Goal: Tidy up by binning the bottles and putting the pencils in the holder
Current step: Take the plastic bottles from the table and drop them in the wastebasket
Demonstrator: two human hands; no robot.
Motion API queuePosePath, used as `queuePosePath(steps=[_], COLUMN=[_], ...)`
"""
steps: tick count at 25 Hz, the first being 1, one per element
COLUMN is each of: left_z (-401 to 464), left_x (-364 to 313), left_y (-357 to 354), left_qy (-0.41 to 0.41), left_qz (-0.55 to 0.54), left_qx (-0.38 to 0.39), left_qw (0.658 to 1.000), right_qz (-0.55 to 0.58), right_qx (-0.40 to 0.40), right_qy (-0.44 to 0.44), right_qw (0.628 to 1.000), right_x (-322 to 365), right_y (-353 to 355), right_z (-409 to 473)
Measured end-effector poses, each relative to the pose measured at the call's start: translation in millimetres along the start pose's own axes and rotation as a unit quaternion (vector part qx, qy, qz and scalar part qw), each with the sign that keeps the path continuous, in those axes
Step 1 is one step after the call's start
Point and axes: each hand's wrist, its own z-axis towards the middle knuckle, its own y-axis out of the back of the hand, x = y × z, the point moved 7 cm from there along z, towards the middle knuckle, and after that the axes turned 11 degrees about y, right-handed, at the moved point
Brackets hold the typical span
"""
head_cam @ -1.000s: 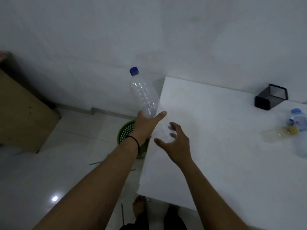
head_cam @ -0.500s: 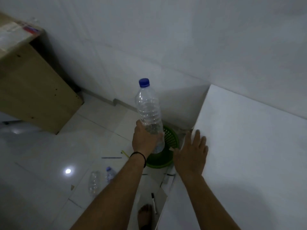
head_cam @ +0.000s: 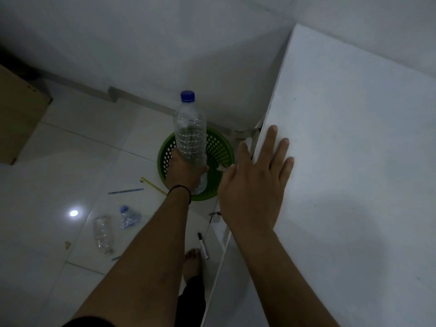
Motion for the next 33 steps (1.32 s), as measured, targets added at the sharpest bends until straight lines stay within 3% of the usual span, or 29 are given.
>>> queuePosePath(steps=[7,12,16,18,21,25,33], left_z=[-3,-51,-120,-162,-235,-322,-446], left_x=[9,-4,-43,-71,-112,-159,-236], left_y=[3,30,69,88,96,37,-134], left_qy=[0.015,-0.015,-0.125,-0.193,-0.297,-0.394,-0.457], left_qz=[0.026,0.061,0.052,0.041,0.038,0.132,0.242], left_qx=[0.005,0.004,-0.017,-0.032,-0.046,0.039,0.126], left_qw=[1.0,0.998,0.991,0.98,0.953,0.908,0.847], right_qz=[0.007,0.024,0.081,0.162,0.268,0.236,0.192], right_qx=[-0.017,-0.013,0.002,0.013,-0.032,-0.1,-0.177], right_qy=[-0.003,-0.009,0.013,0.018,-0.049,-0.134,-0.264], right_qw=[1.0,1.0,0.997,0.987,0.962,0.957,0.929], right_x=[0,0,-2,-14,-58,-139,-353], right_y=[4,8,24,41,82,132,196], right_z=[-1,0,-5,-12,-38,-82,-150])
